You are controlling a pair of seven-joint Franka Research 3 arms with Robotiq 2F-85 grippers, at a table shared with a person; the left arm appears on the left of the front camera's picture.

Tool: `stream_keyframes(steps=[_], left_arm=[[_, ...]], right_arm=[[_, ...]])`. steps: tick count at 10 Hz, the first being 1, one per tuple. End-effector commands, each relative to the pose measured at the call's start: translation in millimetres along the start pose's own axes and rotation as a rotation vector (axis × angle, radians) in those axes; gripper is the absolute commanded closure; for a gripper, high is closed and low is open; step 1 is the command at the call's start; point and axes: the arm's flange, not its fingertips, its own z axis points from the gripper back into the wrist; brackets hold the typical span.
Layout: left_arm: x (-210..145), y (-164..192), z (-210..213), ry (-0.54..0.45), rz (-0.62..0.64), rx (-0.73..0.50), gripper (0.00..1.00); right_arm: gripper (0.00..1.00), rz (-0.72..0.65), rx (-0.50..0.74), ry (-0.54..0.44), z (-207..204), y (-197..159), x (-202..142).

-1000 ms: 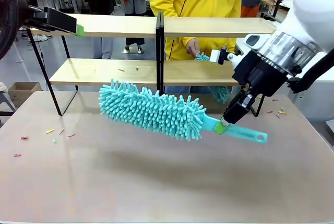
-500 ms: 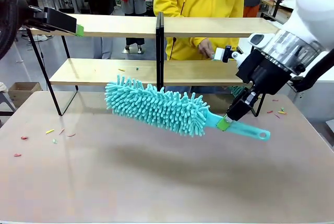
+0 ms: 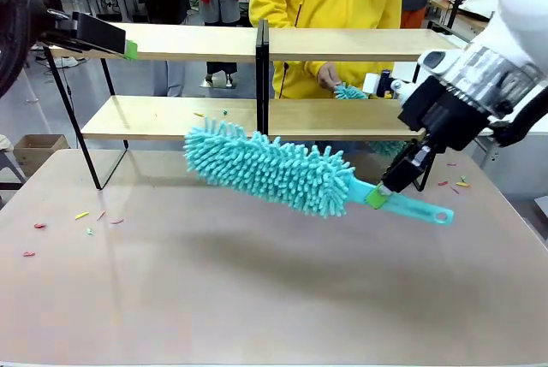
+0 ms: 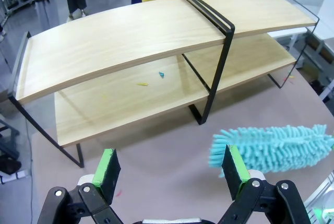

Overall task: Clean the shelves.
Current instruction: Clean another randomly selected level of the Shelf with the Duster.

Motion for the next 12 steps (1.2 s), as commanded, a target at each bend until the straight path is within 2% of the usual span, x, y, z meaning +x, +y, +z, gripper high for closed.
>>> stream_keyframes(steps=[1, 2, 5, 6, 7, 8, 9, 10, 11, 12], left_arm=[[0, 0, 0, -0.004, 0.001, 0.003, 0.0], [0, 0, 0, -0.004, 0.001, 0.003, 0.0], [0, 0, 0, -0.004, 0.001, 0.003, 0.0], [0, 0, 0, -0.004, 0.001, 0.003, 0.0], [0, 0, 0, -0.004, 0.001, 0.003, 0.0], [0, 0, 0, -0.004, 0.001, 0.003, 0.0], [0, 0, 0, -0.004, 0.001, 0.003, 0.0], [0, 0, 0, -0.004, 0.001, 0.003, 0.0], [0, 0, 0, -0.004, 0.001, 0.003, 0.0], [0, 0, 0, -0.004, 0.001, 0.003, 0.0]], right_arm=[[0.88, -0.006, 0.014, 0.089, 55, -5, -61], [0.88, 0.033, 0.041, 0.067, 85, -3, -93], [0.88, -0.013, -0.035, -0.22, 169, 28, -177], [0.88, -0.07, -0.075, -0.333, 190, 33, -205], [0.88, -0.106, -0.089, -0.507, 211, 35, -236], [0.88, -0.141, -0.098, -0.66, 222, 35, -266], [0.88, -0.164, -0.137, -0.773, 223, 35, -293], [0.88, -0.183, -0.177, -0.832, 215, 32, -312], [0.88, -0.275, -0.204, -0.916, 205, 24, -320], [0.88, -0.476, -0.226, -0.791, 185, 7, -303]])
